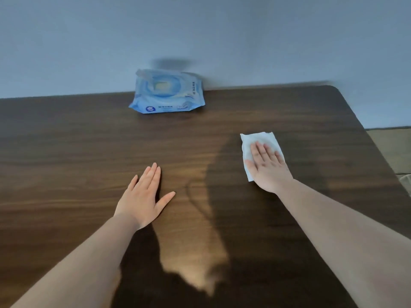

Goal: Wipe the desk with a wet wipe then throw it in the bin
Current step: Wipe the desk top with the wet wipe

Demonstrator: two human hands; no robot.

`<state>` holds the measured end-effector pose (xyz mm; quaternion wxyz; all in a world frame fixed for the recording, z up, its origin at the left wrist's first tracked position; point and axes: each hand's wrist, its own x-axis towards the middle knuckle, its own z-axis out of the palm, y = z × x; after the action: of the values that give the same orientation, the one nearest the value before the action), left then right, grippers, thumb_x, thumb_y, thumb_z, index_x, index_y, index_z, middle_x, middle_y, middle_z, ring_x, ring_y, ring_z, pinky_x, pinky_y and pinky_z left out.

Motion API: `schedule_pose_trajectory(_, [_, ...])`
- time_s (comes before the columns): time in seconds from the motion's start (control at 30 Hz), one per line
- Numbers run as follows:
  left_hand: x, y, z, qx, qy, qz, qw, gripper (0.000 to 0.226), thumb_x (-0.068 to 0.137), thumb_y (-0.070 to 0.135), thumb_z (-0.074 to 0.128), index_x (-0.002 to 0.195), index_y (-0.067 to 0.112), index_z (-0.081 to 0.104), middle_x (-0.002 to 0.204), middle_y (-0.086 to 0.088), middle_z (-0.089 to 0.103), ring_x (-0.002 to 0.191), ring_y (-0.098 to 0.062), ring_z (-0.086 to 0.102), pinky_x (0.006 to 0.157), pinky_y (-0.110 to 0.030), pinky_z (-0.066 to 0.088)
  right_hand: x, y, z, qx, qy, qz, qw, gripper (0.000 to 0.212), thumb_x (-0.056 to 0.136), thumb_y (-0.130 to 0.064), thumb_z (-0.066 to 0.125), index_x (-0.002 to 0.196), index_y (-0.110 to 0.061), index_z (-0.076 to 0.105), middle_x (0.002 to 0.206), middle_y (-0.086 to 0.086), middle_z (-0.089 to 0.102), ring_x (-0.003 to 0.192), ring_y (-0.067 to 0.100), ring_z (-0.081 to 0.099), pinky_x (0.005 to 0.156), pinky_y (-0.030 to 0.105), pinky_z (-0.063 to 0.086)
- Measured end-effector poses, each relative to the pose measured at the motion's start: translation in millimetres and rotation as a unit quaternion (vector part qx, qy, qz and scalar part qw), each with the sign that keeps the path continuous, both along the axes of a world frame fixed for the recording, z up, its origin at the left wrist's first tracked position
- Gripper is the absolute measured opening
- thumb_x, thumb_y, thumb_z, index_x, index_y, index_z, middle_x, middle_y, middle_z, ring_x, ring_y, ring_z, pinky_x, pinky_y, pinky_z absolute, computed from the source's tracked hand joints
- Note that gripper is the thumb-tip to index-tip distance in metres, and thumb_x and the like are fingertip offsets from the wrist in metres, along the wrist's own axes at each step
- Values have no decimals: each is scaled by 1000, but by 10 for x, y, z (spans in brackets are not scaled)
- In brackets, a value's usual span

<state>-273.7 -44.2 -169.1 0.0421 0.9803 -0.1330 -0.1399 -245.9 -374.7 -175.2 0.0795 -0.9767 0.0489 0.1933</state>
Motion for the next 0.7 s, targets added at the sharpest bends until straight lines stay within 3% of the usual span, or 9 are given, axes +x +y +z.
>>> schedule_pose_trajectory(0.13, [-267, 1111, 75, 14, 13, 114, 993, 89, 80, 68, 12, 149, 14, -6, 157, 3, -11, 143, -9, -11, 117, -33, -1, 212, 1184, -16, 19, -7, 110, 994, 59, 98, -48, 5, 148, -24, -13, 159, -6, -17, 145, 14, -18, 116, 36, -12])
schedule_pose_trajectory(0.4, [-952, 2957, 70, 34, 29, 261, 964, 100, 72, 77, 12, 149, 15, -3, 158, 3, -9, 144, -10, -8, 118, -35, 2, 547, 3547, -81, 32, -33, 240, 970, 58, 99, -46, 8, 150, -23, -7, 160, -5, -10, 146, 16, -10, 118, 39, -6])
schedule_pose_trajectory(0.57, [-1008, 3425, -65, 31, -15, 255, 966, 105, 67, 85, -2, 149, 19, -4, 153, 11, -14, 143, -6, -10, 118, -35, 0, 614, 4702, -123, 34, -35, 315, 948, 58, 99, -46, 8, 150, -23, -7, 160, -6, -11, 146, 15, -12, 118, 39, -6])
schedule_pose_trajectory(0.7, [-1012, 3457, -148, 24, -59, 272, 960, 100, 74, 84, 0, 149, 19, -5, 158, 6, -7, 144, -8, -9, 118, -36, -1, 666, 5385, -133, 31, -28, 360, 932, 58, 99, -45, 8, 150, -24, -8, 160, -7, -12, 146, 15, -13, 118, 39, -8])
